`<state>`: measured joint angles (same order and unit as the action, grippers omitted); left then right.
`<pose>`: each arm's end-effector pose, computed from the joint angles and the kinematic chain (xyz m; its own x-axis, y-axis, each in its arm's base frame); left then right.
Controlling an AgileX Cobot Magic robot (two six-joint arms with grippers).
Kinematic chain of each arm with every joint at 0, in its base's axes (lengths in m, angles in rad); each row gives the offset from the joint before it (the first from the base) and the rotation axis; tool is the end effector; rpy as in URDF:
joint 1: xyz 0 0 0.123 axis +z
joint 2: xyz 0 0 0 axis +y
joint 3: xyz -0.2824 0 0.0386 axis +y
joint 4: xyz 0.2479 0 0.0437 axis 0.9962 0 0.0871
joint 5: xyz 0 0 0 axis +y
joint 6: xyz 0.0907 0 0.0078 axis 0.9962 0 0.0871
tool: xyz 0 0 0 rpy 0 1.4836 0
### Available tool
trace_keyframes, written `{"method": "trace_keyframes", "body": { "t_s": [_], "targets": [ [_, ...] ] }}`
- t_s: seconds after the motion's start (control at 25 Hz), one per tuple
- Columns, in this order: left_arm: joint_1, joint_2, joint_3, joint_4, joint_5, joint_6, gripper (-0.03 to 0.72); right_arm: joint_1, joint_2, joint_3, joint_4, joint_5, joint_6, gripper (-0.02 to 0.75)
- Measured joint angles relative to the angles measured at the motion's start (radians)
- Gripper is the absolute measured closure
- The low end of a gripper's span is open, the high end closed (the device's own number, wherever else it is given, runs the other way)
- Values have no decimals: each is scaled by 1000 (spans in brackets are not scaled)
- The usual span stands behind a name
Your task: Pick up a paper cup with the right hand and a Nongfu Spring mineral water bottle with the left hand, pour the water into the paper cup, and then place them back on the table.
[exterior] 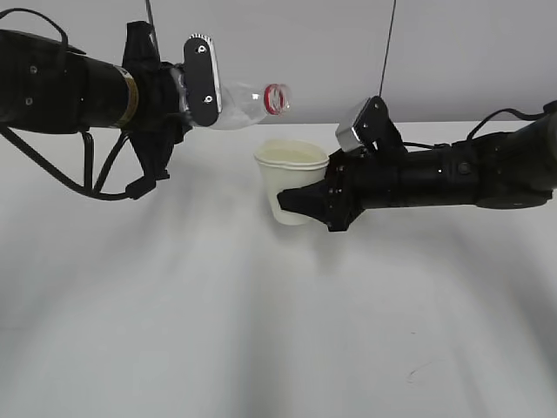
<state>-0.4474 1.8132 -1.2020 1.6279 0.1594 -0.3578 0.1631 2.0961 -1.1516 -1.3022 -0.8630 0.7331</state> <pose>0.3774 -0.1649 0.2372 0.1581 0.9704 -0.1826 0.5136 0.0772 0.8546 0.3922 0.1320 0.1399 -0.1656 -0.3194 -0.9331 -0.8769 0.4807 -0.0089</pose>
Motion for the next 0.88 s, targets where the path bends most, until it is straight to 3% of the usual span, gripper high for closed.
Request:
{"method": "trace_keyframes", "body": {
  "t_s": [0.48,0.88],
  "targets": [
    [108,1,11,-569,-380,-7,398,-11,0,0,161,17,-121,307],
    [183,16,178,-779,-677,-7,398,-75,0,0,223,21,-133,307]
  ]
}}
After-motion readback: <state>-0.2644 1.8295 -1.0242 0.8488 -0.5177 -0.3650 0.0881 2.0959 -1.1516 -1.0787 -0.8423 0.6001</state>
